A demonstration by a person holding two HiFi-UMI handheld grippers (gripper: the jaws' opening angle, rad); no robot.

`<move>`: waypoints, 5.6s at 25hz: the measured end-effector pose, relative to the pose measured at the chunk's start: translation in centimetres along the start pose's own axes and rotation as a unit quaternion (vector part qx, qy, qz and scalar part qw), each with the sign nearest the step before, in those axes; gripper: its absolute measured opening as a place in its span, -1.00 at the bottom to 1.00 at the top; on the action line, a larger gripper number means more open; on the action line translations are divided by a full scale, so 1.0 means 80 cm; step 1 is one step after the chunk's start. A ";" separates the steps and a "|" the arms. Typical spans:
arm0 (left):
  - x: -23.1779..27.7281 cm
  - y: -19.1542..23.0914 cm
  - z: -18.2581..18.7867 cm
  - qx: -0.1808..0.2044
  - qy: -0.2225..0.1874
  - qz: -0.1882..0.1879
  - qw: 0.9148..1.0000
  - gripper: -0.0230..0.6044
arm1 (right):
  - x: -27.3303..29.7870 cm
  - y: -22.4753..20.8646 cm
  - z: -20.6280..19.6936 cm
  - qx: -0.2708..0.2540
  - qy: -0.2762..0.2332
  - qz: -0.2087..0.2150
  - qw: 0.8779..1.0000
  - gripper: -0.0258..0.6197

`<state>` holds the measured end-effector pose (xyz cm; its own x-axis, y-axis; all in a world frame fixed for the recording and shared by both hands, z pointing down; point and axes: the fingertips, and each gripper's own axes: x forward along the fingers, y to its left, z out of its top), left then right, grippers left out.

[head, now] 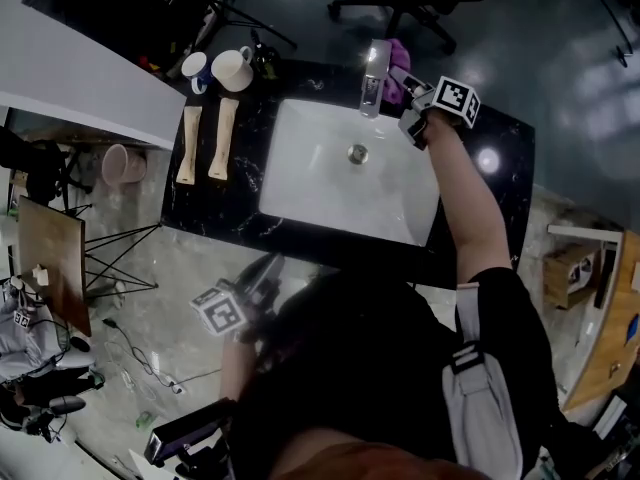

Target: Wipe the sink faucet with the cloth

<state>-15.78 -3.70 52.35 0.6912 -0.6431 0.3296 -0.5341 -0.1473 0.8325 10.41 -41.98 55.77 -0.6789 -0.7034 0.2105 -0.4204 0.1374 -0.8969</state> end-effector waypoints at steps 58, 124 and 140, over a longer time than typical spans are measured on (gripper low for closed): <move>0.008 0.006 -0.048 -0.075 -0.024 0.098 0.992 -0.94 | 0.095 -0.006 0.007 -0.125 0.472 0.070 0.870 -0.65; 0.026 -0.148 -0.045 0.185 0.132 -0.184 0.956 -0.39 | -0.257 0.259 -0.447 -0.481 -0.017 -0.202 0.853 -0.65; 0.038 -0.112 -0.020 0.121 0.078 -0.140 0.980 -0.64 | -0.231 0.258 -0.472 -0.553 0.031 -0.195 0.809 -0.48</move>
<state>-8.16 -3.15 46.62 0.8829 -0.4321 0.1838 -0.4000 -0.4870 0.7765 -8.43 0.19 48.03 -0.3786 -0.8121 0.4441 -0.8686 0.4775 0.1327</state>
